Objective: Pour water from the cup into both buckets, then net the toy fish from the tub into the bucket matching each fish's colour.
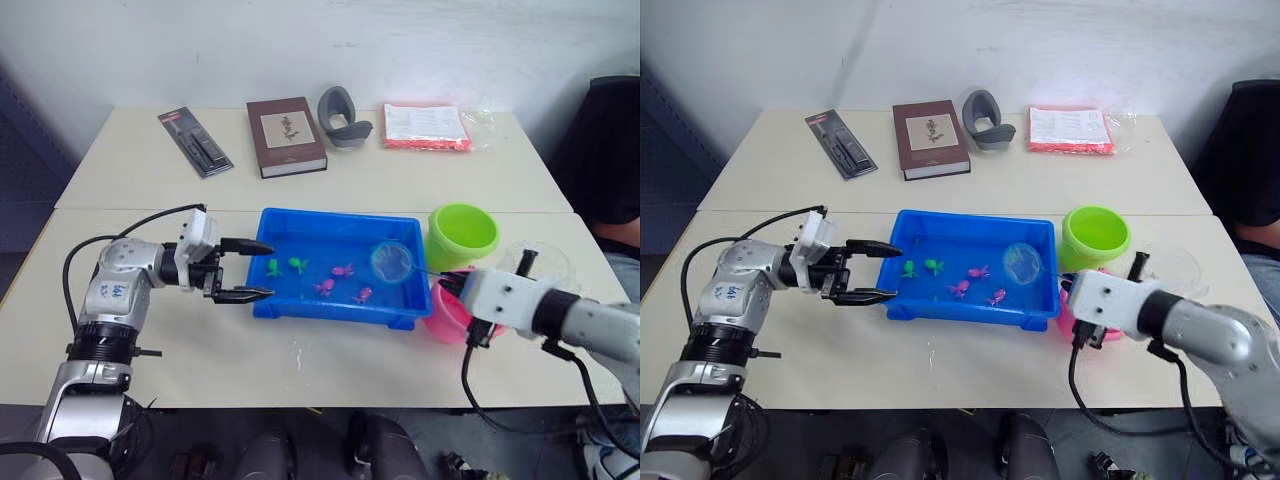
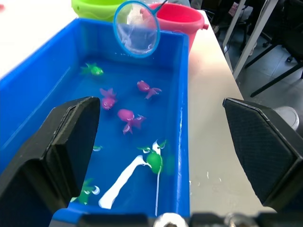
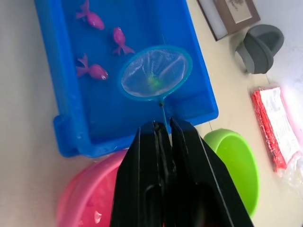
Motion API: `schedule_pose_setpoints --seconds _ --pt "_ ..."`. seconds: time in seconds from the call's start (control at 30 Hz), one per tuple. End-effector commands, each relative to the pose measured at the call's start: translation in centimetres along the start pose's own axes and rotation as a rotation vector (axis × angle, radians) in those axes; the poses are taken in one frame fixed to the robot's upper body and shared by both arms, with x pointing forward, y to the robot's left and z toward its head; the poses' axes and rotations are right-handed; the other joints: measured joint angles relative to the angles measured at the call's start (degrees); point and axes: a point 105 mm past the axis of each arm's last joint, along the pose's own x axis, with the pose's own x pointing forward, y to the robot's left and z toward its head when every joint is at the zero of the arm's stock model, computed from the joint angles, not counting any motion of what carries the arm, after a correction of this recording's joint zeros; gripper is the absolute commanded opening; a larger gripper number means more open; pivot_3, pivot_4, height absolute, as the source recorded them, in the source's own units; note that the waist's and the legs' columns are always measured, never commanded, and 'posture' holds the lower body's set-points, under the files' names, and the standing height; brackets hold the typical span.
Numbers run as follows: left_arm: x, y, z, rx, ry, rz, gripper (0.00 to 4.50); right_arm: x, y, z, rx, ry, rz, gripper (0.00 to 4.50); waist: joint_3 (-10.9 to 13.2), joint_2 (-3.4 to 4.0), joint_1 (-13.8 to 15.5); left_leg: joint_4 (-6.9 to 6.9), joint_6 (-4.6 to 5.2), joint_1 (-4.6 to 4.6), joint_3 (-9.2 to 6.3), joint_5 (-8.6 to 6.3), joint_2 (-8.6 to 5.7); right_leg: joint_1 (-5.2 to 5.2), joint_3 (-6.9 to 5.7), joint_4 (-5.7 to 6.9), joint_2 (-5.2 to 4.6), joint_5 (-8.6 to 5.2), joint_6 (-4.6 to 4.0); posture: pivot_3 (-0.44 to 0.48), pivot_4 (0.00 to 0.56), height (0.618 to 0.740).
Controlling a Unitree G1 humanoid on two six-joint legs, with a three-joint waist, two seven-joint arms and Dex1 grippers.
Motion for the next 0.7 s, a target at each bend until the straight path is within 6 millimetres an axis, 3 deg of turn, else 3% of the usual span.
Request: schedule_pose_setpoints --seconds 0.03,0.23,0.4,0.7 --pt "-0.2 -0.1 1.1 0.047 -0.014 0.010 4.47 1.1 -1.0 0.0 -0.077 0.034 -0.007 0.00 0.0 0.01 0.0 0.00 0.00 -0.04 -0.03 0.00 0.01 0.00 -0.06 0.03 0.01 0.00 0.00 0.000 0.150 0.740" --pt "-0.2 -0.1 1.2 0.054 -0.020 0.022 4.47 2.4 0.2 0.2 -0.081 0.046 0.141 0.00 0.0 0.01 0.0 0.00 -0.01 -0.12 -0.04 0.00 0.02 0.00 -0.22 0.03 0.01 0.02 0.04 0.000 0.150 0.740" --pt "-0.5 -0.2 1.0 0.058 -0.013 0.029 4.47 2.6 1.1 0.5 0.028 0.038 0.257 0.00 0.0 0.01 -0.1 0.01 -0.01 -0.15 -0.02 0.00 0.00 0.00 -0.31 0.02 0.01 0.04 0.08 0.000 0.150 0.740" --pt "-1.0 -0.6 0.4 0.063 0.006 0.019 4.47 2.6 1.6 3.3 0.453 -0.114 0.295 0.00 0.0 0.01 -0.1 0.01 -0.03 -0.17 -0.05 0.01 0.03 -0.01 -0.33 0.04 0.03 0.04 0.08 0.000 0.150 0.740"
